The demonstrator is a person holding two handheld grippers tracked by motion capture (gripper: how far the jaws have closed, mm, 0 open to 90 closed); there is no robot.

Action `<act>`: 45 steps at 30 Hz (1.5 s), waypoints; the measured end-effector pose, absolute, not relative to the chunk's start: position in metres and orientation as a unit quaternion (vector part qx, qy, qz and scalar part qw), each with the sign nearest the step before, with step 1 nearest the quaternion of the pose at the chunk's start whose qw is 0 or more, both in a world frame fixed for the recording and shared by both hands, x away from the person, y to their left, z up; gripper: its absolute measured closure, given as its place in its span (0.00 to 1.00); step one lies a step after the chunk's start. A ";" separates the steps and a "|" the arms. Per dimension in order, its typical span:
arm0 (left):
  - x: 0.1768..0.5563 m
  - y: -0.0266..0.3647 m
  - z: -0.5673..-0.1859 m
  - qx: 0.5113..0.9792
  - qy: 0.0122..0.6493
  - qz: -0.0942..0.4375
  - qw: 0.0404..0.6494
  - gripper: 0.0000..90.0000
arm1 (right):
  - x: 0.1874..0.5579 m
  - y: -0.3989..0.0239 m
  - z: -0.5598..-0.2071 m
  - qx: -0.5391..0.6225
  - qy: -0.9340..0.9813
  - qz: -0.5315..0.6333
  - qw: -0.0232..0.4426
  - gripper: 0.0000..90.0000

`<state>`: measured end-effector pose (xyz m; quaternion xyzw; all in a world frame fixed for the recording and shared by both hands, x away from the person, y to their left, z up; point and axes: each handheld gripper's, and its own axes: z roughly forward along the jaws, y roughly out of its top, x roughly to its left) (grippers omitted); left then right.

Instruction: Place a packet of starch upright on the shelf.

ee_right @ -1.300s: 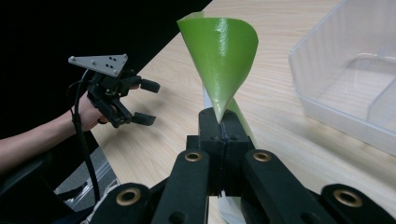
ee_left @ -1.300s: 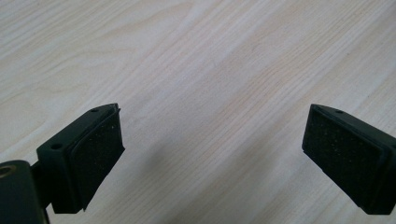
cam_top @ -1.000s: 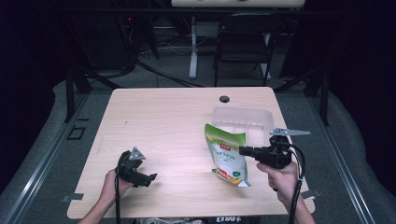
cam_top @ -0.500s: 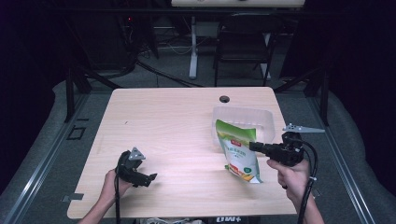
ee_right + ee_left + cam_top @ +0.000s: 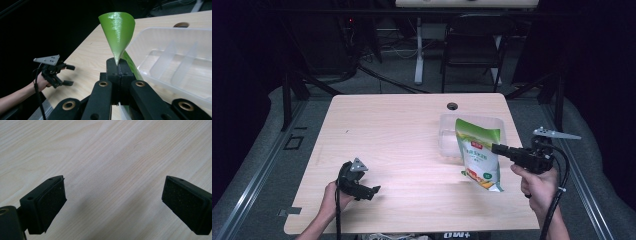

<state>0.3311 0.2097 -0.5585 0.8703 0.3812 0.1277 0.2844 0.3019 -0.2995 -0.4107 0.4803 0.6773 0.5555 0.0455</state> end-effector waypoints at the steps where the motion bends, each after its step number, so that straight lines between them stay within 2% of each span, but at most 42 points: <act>1: 0.331 0.210 -0.559 0.870 0.381 0.128 0.284 0.05 | 0.302 -0.302 -0.410 0.481 0.678 0.554 0.047 1.00; 23: 0.331 0.209 -0.559 0.871 0.380 0.127 0.285 0.05 | 0.320 -0.341 -0.382 0.527 0.647 0.542 0.099 1.00; 45: 0.331 0.209 -0.559 0.873 0.377 0.126 0.282 0.06 | 0.361 -0.342 -0.375 0.555 0.640 0.516 0.126 1.00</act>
